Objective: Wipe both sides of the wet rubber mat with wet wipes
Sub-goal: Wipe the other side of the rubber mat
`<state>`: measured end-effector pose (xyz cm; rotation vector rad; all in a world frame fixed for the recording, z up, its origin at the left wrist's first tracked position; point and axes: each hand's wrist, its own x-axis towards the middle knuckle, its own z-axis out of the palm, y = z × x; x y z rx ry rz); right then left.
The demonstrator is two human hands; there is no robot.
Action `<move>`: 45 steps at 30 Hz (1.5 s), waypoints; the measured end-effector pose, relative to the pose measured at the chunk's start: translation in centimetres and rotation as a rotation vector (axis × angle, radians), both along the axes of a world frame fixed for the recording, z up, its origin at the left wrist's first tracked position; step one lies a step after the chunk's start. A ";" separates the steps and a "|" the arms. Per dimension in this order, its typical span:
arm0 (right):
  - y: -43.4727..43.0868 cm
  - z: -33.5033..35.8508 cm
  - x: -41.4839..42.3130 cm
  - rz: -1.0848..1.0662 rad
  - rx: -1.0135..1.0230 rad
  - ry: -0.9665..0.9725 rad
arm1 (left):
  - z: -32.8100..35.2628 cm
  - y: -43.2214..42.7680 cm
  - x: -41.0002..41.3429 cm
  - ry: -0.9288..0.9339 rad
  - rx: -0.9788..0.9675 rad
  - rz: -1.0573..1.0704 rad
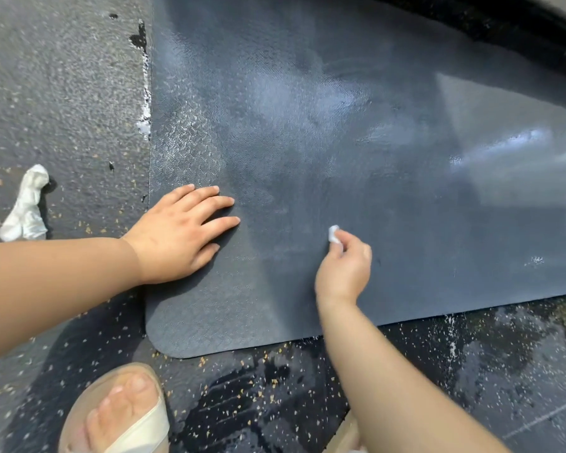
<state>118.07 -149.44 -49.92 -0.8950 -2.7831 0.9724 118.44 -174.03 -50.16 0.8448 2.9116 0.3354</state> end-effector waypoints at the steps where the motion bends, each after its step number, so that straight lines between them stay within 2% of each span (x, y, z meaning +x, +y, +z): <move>1: -1.7 -0.1 1.6 0.076 -0.001 0.024 | 0.0 -0.1 0.0 -0.005 -0.002 0.007; 3: -4.7 -0.2 5.0 0.281 -0.035 0.037 | 0.0 -0.2 0.0 -0.020 -0.005 0.017; 6: -6.4 0.3 8.3 0.627 -0.111 -0.066 | 0.1 -0.4 -0.1 -0.031 -0.002 0.032; 8: -5.9 1.3 7.6 0.742 -0.203 -0.080 | 0.1 -0.7 -0.1 -0.029 0.005 0.055; 10: -4.6 1.9 4.4 0.617 -0.224 0.006 | 0.0 -1.2 0.0 -0.027 0.009 0.092; 13: -1.7 2.0 -2.6 0.269 -0.128 0.018 | 0.0 -2.1 -0.1 -0.031 0.005 0.114; 17: -0.7 0.2 -5.6 0.107 -0.019 -0.030 | 0.0 -2.7 -0.2 -0.046 0.018 0.134; 20: -4.3 -0.5 -1.7 0.220 0.007 0.034 | -0.1 -3.0 -0.4 -0.072 0.027 0.164; 23: -7.8 -0.3 4.2 0.572 0.027 0.057 | 0.0 -3.2 -0.6 -0.071 0.031 0.165; 25: -8.4 0.2 6.3 0.764 -0.044 0.010 | 0.1 -3.3 -0.6 -0.068 0.038 0.167; 26: -8.3 0.6 6.1 0.793 -0.119 -0.018 | 0.1 -3.4 -0.5 -0.064 0.040 0.171; 29: -6.9 2.0 1.7 0.600 -0.229 0.043 | 0.1 -3.8 -0.4 -0.058 0.036 0.204; 33: -4.7 1.9 -5.7 0.238 -0.117 0.047 | 0.1 -4.6 -0.6 -0.057 0.027 0.221; 36: -5.4 0.1 -6.5 0.166 -0.028 -0.004 | 0.0 -4.7 -0.6 -0.035 0.007 0.234; 38: -7.6 -0.5 -4.3 0.301 0.010 0.029 | 0.0 -4.7 -0.7 -0.028 0.004 0.244; 42: -10.9 -0.3 2.5 0.744 -0.024 0.056 | -0.1 -4.8 -0.7 -0.028 0.005 0.242; 45: -10.4 0.7 2.2 0.906 -0.105 0.006 | -0.2 -4.9 -0.7 -0.041 -0.003 0.255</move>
